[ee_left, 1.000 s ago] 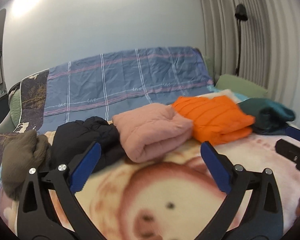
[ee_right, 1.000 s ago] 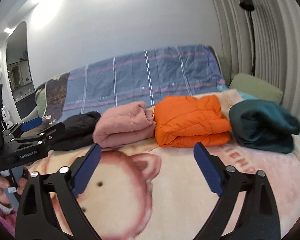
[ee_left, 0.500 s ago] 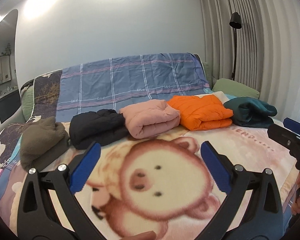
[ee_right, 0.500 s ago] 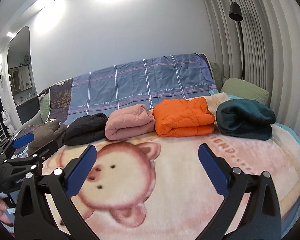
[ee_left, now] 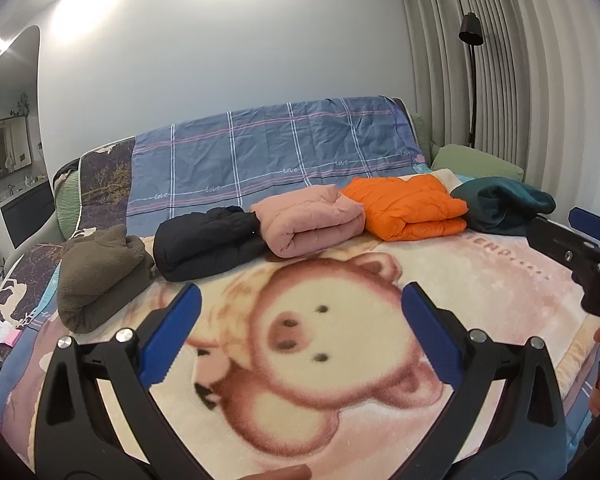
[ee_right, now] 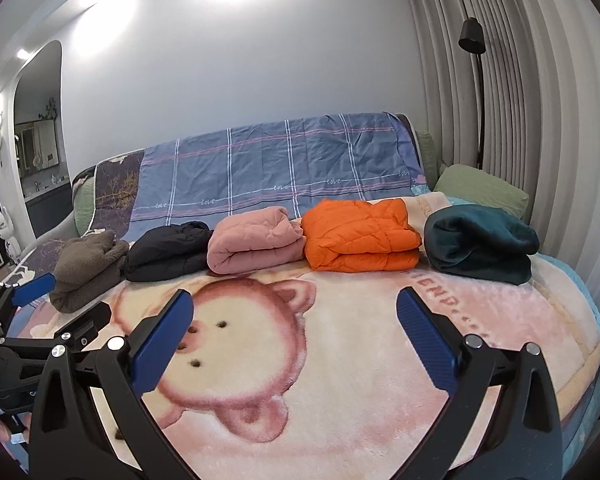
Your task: Fold large clothes
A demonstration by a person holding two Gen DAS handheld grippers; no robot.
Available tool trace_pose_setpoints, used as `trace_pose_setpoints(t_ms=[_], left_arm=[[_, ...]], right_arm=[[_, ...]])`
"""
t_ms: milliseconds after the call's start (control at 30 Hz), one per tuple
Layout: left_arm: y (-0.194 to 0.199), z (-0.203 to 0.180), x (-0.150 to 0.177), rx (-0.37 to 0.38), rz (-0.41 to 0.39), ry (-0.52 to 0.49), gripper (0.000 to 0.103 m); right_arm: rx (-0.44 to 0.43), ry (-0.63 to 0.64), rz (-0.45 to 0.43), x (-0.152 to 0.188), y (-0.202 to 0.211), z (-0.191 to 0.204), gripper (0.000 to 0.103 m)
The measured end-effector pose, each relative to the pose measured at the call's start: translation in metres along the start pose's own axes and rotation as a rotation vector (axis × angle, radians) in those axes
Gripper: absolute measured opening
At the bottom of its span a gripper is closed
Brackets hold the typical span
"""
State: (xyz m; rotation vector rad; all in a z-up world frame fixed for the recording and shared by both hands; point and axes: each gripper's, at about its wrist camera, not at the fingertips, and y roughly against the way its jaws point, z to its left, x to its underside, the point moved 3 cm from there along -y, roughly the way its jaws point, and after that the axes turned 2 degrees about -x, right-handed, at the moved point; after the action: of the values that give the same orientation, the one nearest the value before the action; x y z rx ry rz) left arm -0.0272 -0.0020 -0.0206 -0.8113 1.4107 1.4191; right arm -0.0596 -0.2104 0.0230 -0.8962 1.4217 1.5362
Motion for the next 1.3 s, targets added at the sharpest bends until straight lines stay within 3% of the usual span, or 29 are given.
trace_pose_setpoints(t_ms=[433,833,1300], left_arm=[[-0.006,0.001,0.001,-0.035,0.048,0.023,0.101],[-0.009,0.001,0.01,-0.033,0.069,0.02,0.101],[-0.014,0.004,0.015,-0.022,0.083,0.035,0.101]], right_arm=[[0.012,0.011,0.017,0.006,-0.007,-0.002,0.102],[0.036,0.019,-0.024,0.011,-0.006,0.002,0.102],[0.039,0.008,0.009,0.013,-0.011,0.001,0.102]])
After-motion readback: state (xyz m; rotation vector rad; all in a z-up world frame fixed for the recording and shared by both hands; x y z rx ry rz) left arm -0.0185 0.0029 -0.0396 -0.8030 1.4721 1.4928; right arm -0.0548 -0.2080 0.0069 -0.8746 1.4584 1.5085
